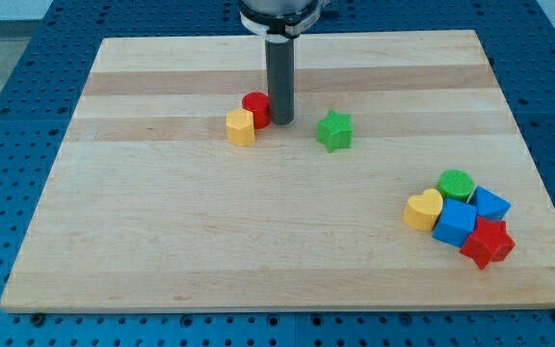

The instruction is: Push the green star to the yellow heart

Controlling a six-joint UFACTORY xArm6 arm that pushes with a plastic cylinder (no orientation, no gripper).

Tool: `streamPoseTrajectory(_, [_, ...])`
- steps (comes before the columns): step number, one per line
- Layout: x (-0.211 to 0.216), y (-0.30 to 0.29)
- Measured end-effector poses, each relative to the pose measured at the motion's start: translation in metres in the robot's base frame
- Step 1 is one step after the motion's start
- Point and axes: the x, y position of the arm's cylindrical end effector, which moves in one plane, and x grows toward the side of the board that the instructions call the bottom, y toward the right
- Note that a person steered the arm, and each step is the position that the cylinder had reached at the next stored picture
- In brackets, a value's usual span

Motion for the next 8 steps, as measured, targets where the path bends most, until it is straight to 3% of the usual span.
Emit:
streamPoseTrajectory(2, [0.006, 0.057])
streamPoseTrajectory(6, [0.085, 0.136])
streamPoseTrajectory(7, [0.087, 0.136])
streamPoseTrajectory(8, [0.06, 0.109])
